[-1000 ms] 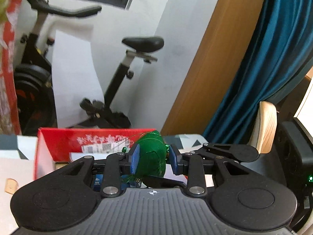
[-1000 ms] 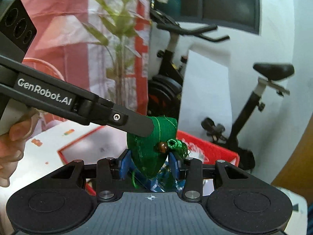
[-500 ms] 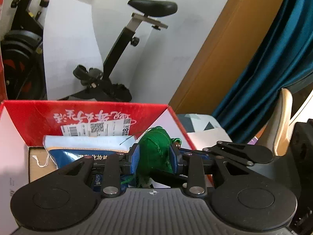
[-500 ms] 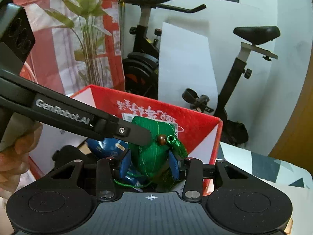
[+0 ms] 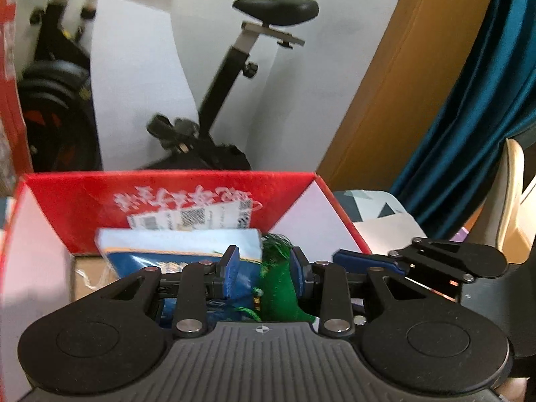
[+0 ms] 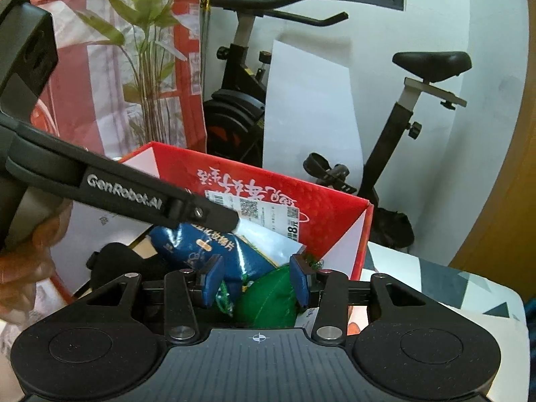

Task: Organize soft objects
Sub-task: 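Open both tools to drop the green pouch into the box, then move both tools back and lower them onto the clear plastic bag, then close both tools on the clear plastic bag of black items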

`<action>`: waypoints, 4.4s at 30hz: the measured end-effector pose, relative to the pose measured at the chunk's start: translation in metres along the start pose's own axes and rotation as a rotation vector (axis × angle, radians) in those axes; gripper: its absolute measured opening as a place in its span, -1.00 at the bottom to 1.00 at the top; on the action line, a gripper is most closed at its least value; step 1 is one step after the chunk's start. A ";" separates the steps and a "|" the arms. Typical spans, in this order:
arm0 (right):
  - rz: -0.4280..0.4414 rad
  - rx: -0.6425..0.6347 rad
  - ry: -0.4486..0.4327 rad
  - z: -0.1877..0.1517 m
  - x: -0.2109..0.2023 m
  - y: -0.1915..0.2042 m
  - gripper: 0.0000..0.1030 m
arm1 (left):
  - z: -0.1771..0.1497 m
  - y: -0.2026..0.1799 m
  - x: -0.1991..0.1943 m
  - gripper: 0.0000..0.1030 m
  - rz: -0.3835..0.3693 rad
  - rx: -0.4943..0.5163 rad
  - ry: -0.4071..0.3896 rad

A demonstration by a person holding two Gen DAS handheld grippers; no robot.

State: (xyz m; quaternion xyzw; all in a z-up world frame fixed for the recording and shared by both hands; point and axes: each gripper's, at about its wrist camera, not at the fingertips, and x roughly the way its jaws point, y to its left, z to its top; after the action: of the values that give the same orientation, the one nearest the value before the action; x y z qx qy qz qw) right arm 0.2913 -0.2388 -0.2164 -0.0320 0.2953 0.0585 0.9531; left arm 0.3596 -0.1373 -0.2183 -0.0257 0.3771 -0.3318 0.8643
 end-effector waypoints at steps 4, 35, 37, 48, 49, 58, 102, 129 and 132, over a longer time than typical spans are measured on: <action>0.017 0.032 -0.019 -0.005 -0.019 0.009 0.01 | -0.002 -0.008 -0.028 -0.32 0.066 0.067 -0.046; -0.048 0.226 0.013 -0.137 -0.071 0.078 0.99 | -0.162 0.032 -0.168 1.00 0.349 0.000 -0.145; -0.054 0.226 0.037 -0.145 -0.066 0.081 0.99 | -0.170 0.033 -0.163 0.99 0.331 -0.016 -0.137; -0.056 0.266 0.096 -0.156 -0.053 0.080 0.99 | -0.185 0.038 -0.146 0.50 0.333 -0.016 -0.059; -0.059 0.275 0.102 -0.157 -0.052 0.078 0.99 | -0.185 0.040 -0.146 0.42 0.326 -0.021 -0.060; -0.055 0.289 0.117 -0.163 -0.048 0.076 0.99 | -0.194 0.044 -0.136 0.35 0.281 -0.040 -0.020; 0.181 0.310 0.277 -0.117 -0.009 0.033 0.41 | -0.209 0.065 -0.128 0.39 0.203 -0.168 -0.013; 0.111 -0.329 0.052 -0.082 -0.073 0.088 -0.35 | -0.173 0.076 -0.153 0.33 0.127 -0.155 0.017; 0.099 -0.365 0.038 -0.087 -0.076 0.091 -0.35 | -0.163 0.083 -0.160 0.33 0.127 -0.190 -0.021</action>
State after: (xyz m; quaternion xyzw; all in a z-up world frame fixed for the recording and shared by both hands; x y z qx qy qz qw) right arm 0.1692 -0.1643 -0.2473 -0.1909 0.2989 0.1572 0.9217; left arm 0.2171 0.0557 -0.2581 -0.0871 0.3987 -0.2391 0.8811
